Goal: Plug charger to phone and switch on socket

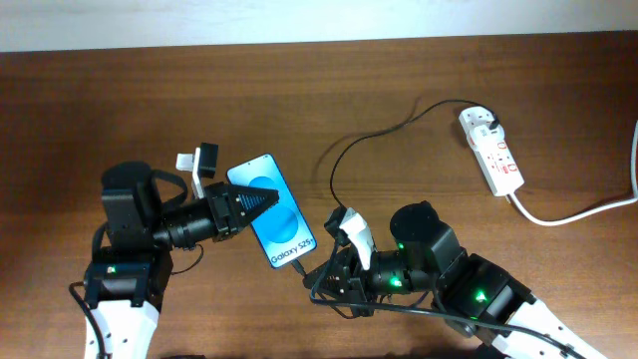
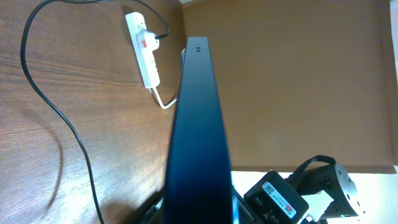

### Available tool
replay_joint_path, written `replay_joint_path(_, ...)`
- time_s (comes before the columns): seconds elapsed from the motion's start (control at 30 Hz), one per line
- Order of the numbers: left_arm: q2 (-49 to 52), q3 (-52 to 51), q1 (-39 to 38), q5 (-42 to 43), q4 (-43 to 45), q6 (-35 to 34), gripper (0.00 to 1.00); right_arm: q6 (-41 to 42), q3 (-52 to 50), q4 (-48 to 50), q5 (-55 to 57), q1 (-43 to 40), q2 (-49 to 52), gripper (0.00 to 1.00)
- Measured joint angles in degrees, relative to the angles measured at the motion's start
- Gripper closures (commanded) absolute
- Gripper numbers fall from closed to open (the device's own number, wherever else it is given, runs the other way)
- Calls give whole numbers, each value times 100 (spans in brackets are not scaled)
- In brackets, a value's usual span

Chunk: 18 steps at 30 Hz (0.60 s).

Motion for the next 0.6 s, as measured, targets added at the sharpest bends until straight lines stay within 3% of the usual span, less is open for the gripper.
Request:
replay_joint_path(0.33, 0, 0, -2, 68, -2, 0, 100, 636, 9, -131, 28, 0, -643, 96)
replay_joint_path(0.6, 0, 0, -2, 63, -4, 0, 100, 678, 24, -542, 232, 0, -308, 96)
